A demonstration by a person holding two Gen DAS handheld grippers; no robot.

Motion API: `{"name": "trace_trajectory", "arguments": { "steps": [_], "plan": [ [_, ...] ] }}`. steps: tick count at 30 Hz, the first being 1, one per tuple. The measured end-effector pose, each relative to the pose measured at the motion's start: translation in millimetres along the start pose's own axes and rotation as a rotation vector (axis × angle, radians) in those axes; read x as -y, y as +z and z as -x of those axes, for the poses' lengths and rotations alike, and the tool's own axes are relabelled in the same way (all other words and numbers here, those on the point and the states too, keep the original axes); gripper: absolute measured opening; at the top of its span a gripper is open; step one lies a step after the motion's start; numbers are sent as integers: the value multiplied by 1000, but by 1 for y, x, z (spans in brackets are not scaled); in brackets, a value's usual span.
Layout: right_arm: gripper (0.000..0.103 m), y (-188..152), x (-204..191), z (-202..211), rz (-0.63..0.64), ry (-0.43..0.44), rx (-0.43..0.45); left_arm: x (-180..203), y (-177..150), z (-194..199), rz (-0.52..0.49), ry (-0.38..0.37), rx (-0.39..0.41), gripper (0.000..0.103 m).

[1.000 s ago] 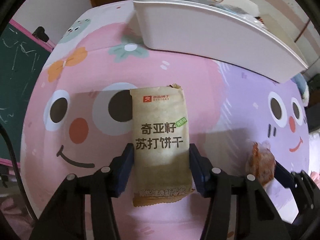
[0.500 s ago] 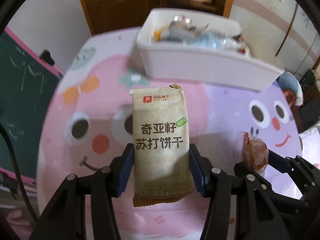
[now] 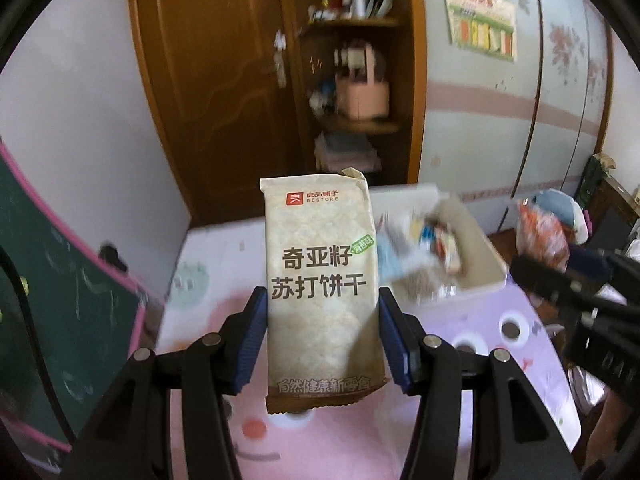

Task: Organize snacks
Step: 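Carry the cracker pack and red snack into the white basket and open both tools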

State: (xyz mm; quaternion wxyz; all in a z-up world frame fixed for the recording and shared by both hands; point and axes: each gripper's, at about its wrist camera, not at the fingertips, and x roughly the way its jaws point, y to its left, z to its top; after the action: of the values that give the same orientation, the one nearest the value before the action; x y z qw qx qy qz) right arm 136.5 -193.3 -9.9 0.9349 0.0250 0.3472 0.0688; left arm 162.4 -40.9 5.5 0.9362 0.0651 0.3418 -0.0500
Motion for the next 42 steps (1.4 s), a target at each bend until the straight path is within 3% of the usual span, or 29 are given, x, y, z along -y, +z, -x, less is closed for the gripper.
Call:
{"name": "trace_trajectory", "arguments": {
  "steps": [3,8,17,22,24,26,29,33,42],
  "plan": [
    [55,39,8,7,-4,-45,67,0,33,-1,-1,-10,23,52],
    [56,83,16,2,-25,-61,108,5,74,-9,-4,-1,47,52],
    [56,119,20,-40,0,-141,99,8,118,-64,23,-24,49,52],
    [58,117,25,-69,22,-172,32,5,121,-110,34,-46,-17,57],
    [62,114,27,-82,34,-168,4,5,118,-127,37,-67,-53,89],
    [65,109,30,-93,37,-169,-21,4,113,-137,50,-43,-64,97],
    [69,103,37,-105,12,-157,-45,2,106,-155,71,-83,-115,98],
    [70,97,46,-116,-27,-137,-81,2,98,-167,62,-81,-154,98],
    [70,90,50,-126,-60,-130,-129,2,84,-158,28,-51,-151,99]
  ]
}}
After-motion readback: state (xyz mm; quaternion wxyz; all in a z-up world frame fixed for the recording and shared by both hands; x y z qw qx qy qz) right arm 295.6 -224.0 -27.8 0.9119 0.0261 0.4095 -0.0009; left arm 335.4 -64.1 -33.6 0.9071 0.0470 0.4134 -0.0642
